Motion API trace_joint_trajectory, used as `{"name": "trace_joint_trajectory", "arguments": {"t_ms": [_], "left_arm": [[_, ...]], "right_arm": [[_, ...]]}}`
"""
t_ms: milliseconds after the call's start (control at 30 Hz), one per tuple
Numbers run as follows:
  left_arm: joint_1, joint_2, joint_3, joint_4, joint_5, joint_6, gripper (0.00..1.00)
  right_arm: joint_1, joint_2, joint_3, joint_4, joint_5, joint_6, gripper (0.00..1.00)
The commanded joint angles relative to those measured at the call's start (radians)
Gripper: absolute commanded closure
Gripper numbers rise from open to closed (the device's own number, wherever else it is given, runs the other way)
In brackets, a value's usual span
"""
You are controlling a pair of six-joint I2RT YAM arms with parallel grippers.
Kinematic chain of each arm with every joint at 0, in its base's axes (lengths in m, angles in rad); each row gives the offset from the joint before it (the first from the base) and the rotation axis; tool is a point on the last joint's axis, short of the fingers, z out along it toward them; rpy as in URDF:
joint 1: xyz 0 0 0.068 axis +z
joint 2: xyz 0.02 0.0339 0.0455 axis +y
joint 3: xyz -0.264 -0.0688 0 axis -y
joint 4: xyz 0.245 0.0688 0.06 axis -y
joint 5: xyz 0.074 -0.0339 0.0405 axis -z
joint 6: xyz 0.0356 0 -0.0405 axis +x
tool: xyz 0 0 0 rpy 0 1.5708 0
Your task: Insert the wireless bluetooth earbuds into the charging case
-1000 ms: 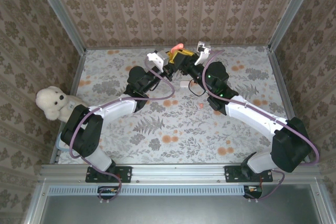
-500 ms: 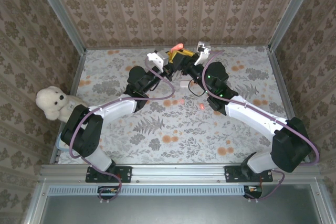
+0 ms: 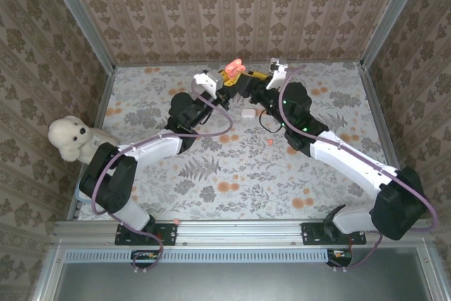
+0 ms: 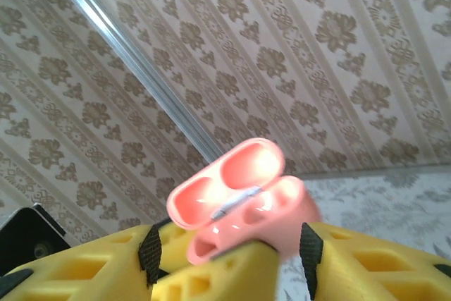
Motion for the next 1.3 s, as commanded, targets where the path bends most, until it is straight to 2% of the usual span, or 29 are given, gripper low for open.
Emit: {"name": "trace_joint_trajectory", "arguments": {"t_ms": [0,133,233,467,633,933,1267], "left_arm": [[0.030,-0.061,-0.037,0.067,-0.056,-0.034,1.00],[0.052,-0.088,-0.071,0.047,-0.065,-0.019,1.00],[0.055,-0.102,-0.079,0.030,-0.067,0.003,1.00],[0.056,-0.125,-0.092,0.013,-0.081,0.015,1.00],[0.068,-0.158,-0.102,-0.039,-0.108,0.024,1.00],[0.115,-0.211,-0.115,-0.117,-0.123,0.029,1.00],[0.136,-0.265,-0.134,-0.170,-0.131,0.038,1.00]], "right_arm": [[-0.003,-0.080,-0.041,-0.154,0.036,0.030,0.38],[-0.004,-0.159,-0.143,-0.215,0.083,0.061,0.30],[-0.005,-0.191,-0.189,-0.273,0.103,0.085,0.29],[0.031,-0.110,-0.130,-0.547,0.030,0.109,0.29],[0.161,0.015,-0.100,-0.701,-0.019,0.037,0.32],[0.499,0.224,-0.090,-0.729,-0.029,-0.052,0.37],[0.655,0.412,-0.010,-0.747,-0.081,-0.120,0.45]]}}
